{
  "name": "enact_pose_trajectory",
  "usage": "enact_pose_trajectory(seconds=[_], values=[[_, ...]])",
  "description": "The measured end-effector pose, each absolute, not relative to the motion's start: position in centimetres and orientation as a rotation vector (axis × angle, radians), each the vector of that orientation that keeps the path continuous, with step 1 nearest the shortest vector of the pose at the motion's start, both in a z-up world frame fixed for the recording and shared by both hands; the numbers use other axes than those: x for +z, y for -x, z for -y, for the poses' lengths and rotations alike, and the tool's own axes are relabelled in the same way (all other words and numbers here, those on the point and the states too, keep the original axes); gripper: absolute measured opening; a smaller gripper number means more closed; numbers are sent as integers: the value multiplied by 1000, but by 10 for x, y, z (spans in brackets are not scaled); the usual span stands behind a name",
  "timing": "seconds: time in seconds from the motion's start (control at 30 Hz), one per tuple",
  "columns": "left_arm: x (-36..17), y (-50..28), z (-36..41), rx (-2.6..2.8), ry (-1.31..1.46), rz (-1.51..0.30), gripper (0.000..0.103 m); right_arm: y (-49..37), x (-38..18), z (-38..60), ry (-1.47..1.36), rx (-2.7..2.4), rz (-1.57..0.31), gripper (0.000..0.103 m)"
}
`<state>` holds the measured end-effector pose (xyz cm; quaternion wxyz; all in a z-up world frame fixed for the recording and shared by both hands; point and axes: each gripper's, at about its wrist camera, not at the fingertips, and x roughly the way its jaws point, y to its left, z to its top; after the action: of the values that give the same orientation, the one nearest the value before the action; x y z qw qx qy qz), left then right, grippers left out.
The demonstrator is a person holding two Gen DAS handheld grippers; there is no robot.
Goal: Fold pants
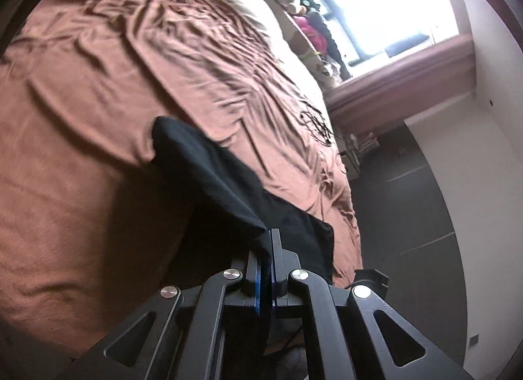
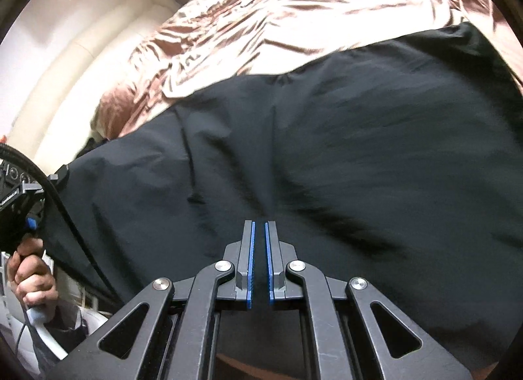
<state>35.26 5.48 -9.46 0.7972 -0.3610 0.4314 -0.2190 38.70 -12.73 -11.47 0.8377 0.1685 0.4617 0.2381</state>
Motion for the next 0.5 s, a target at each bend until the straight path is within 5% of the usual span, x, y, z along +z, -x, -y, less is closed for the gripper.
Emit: enact_pose_trajectory(seconds=[0.13,0.2,0.27,0.5], values=[[-77,-359,-33,-492,733,-924,3,-372,-110,151,-390,512,-946,7],[-69,-363,-20,-505,712,-925,3,-366,-108,162,-404,514,-929,24],[-62,-364,-9,-516,693,-925,3,-357,-104,176,-423,513,-901,55],[-39,-377,46,-564,607,-939,3,-332,-93,218,-478,485,-835,56]])
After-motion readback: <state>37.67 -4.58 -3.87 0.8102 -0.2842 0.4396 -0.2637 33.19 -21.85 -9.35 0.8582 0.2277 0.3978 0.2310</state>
